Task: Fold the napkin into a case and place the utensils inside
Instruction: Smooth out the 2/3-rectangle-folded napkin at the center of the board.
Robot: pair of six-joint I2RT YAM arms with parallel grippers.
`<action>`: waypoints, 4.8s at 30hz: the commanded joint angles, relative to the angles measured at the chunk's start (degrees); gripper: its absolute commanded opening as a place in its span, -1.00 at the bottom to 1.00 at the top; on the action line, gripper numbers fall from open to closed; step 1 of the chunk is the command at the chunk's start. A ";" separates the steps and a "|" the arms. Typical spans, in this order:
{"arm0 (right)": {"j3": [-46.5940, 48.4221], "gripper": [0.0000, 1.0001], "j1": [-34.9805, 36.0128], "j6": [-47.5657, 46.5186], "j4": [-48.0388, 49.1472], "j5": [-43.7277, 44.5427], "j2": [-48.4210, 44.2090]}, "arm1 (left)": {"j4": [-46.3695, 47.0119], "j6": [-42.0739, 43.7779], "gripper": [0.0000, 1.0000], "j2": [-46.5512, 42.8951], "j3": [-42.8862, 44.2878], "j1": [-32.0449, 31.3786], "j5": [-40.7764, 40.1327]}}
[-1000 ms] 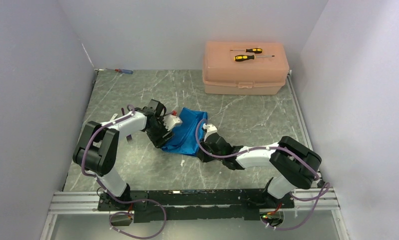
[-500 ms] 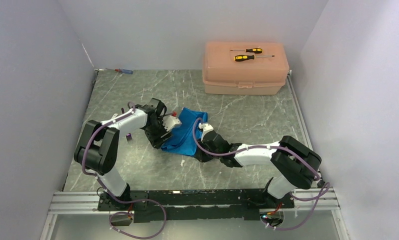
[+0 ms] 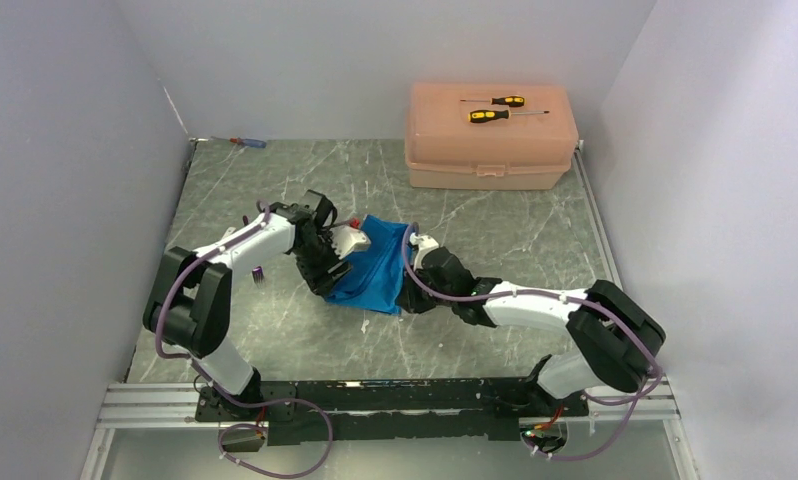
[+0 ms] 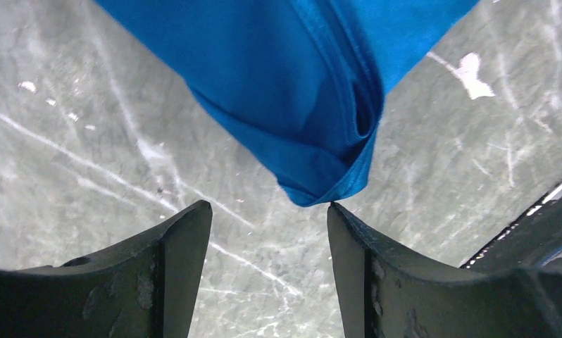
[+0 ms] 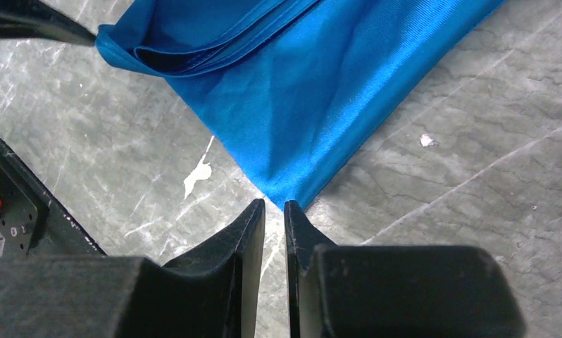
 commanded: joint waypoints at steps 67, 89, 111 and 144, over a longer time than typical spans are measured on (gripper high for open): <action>-5.95 -0.66 3.00 -1.94 32.21 -6.46 12.16 | 10.37 -12.61 -0.93 -0.53 -0.21 -9.94 0.93; -11.47 -0.81 2.51 5.36 54.25 -0.44 17.78 | 9.86 -10.96 -0.94 -1.76 -1.09 -9.94 0.40; -10.08 -0.97 8.67 -4.53 57.94 5.95 26.78 | 6.48 -15.23 -0.94 0.18 3.44 -9.93 7.27; -22.44 -0.71 -2.75 1.12 56.90 1.90 0.34 | 7.33 -12.81 0.29 9.12 -0.75 -12.40 9.14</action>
